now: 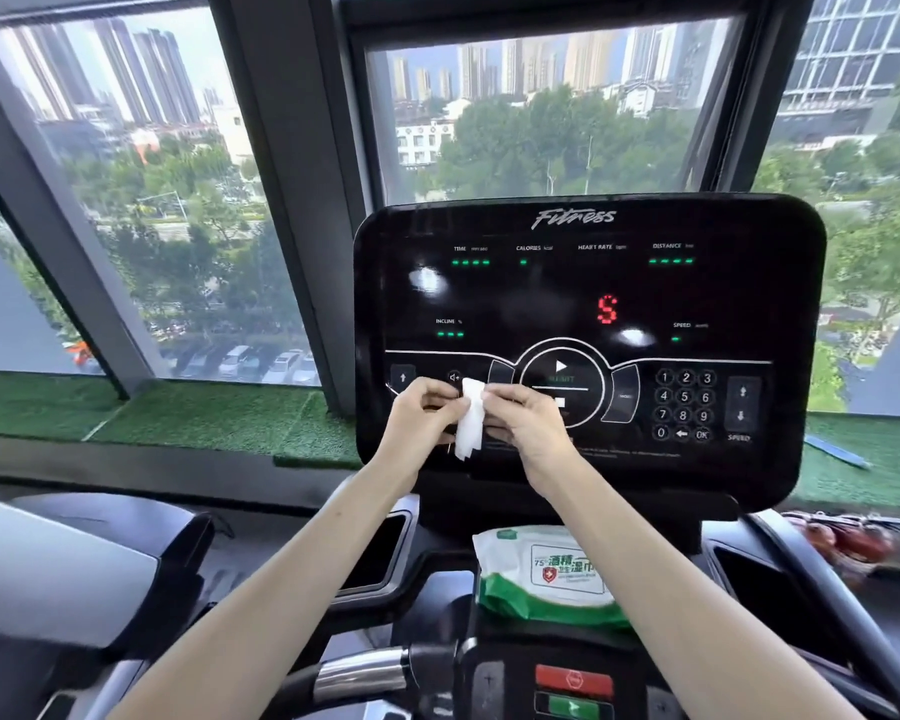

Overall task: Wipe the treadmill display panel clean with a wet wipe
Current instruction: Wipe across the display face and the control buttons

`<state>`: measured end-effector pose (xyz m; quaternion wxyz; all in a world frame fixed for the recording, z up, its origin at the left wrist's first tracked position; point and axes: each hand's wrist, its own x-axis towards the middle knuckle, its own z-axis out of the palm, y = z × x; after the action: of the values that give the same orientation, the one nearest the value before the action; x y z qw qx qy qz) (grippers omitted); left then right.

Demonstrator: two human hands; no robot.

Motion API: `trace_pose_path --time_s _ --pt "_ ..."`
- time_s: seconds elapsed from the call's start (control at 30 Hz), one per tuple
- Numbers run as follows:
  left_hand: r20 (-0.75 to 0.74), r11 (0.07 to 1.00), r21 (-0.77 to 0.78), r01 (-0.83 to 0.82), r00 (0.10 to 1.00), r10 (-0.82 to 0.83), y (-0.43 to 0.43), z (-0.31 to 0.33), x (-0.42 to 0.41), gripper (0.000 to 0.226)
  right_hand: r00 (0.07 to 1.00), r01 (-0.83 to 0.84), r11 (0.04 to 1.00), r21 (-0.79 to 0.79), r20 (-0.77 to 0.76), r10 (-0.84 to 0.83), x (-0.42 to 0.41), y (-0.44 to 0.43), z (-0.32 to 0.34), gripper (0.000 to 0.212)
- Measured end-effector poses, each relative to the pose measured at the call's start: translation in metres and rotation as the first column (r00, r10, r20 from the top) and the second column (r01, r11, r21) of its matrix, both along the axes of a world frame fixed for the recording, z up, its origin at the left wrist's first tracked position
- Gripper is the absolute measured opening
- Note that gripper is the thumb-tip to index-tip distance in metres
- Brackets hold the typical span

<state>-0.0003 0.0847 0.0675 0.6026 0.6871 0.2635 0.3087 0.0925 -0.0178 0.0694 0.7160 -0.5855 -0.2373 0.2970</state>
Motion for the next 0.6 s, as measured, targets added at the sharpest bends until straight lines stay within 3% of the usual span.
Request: trace_pose_path --time_s 0.2,0.3,0.4,0.5,0.6 --pt "-0.080 0.962 0.241 0.128 0.990 -0.112 -0.004 0.009 0.004 0.008 0.995 0.057 0.998 -0.026 0.088 -0.054 0.007 -0.007 0.002 0.018" --pt "-0.167 0.916 0.334 0.222 0.970 -0.175 -0.008 0.012 0.005 0.030 0.994 0.073 0.997 -0.013 0.079 -0.072 0.012 -0.009 0.002 0.019" --pt "-0.196 0.884 0.424 0.196 0.973 -0.122 -0.017 0.010 0.007 0.040 0.996 0.050 0.999 -0.008 0.074 -0.050 0.012 -0.010 0.002 0.020" --pt "-0.128 0.896 0.438 0.069 0.992 -0.014 -0.020 0.010 0.007 0.029 0.993 0.009 1.000 -0.003 0.114 -0.009 0.010 -0.011 0.004 0.015" --pt "-0.162 0.906 0.420 0.058 0.987 0.012 -0.013 0.011 0.006 0.010 0.990 -0.006 1.000 -0.014 0.138 0.008 0.010 -0.011 0.005 0.015"
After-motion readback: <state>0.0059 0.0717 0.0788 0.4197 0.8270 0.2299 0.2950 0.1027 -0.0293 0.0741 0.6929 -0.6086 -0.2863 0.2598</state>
